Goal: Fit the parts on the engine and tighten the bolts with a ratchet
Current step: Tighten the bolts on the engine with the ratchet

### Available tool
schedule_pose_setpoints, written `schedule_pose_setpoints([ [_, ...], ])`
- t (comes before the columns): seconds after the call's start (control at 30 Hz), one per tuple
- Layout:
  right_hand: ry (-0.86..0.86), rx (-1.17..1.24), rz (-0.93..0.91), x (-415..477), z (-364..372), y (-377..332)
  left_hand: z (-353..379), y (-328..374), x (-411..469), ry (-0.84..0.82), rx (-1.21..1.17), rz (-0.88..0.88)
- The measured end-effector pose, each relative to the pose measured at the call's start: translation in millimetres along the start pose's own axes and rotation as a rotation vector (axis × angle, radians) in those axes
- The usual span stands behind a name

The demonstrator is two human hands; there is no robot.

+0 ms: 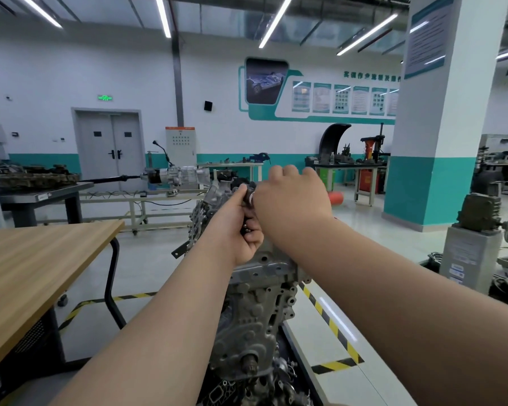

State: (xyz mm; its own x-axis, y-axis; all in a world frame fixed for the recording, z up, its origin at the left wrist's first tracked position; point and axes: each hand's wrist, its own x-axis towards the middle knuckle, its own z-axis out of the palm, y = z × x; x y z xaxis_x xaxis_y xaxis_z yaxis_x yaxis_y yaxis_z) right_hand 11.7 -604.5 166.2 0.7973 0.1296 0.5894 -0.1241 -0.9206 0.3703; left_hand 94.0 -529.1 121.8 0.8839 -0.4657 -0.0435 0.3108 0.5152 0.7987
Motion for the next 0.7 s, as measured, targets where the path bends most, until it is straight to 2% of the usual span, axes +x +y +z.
schedule_pose_setpoints([
  [0.07,-0.042,0.110,0.088,0.5,4.9,-0.5,-0.6,0.8,-1.4,-0.025,-0.023,0.004],
  [0.2,-0.197,0.478,0.274,1.2,17.9,-7.7,-4.1,-0.8,-5.2,-0.024,0.033,-0.027],
  [0.37,-0.263,0.552,0.281,3.6,16.0,-12.4,-5.3,0.1,-9.2,-0.019,0.059,-0.062],
  [0.43,-0.291,0.486,0.242,3.0,10.4,-10.9,-8.3,-0.6,-9.5,-0.023,0.027,-0.055],
  [0.6,-0.124,-0.081,-0.022,-0.8,-7.3,-9.8,-9.9,-4.7,-8.4,-0.006,0.034,-0.039],
  [0.7,-0.078,-0.072,-0.029,0.1,-14.8,-8.1,-9.0,-3.5,-7.4,-0.030,-0.012,-0.034],
])
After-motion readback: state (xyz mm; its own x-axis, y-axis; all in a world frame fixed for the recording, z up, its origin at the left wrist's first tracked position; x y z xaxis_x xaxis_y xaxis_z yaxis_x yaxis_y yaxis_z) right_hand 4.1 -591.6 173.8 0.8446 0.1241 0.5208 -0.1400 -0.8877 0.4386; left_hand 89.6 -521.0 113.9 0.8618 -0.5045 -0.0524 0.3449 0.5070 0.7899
